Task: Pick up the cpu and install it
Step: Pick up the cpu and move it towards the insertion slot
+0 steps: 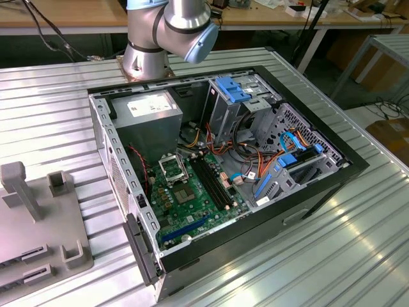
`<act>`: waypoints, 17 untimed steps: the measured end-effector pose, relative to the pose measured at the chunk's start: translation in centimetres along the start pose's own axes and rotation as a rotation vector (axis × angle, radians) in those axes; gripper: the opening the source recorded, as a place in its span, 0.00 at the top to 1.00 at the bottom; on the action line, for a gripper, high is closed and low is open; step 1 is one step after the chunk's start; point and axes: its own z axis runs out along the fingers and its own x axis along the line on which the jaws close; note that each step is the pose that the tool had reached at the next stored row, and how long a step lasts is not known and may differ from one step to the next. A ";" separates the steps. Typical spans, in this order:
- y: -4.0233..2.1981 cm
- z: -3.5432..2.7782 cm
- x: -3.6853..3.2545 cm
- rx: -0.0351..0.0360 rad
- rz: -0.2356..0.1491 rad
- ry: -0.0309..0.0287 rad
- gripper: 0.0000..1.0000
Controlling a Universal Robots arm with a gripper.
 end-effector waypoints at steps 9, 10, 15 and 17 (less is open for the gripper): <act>-0.78 1.37 -0.09 0.0026 -0.082 0.0103 0.47; -0.87 1.50 -0.10 0.0026 -0.087 0.0103 0.47; -1.07 1.69 -0.11 0.0028 -0.093 0.0108 0.47; -1.06 1.70 -0.11 0.0027 -0.093 0.0108 0.47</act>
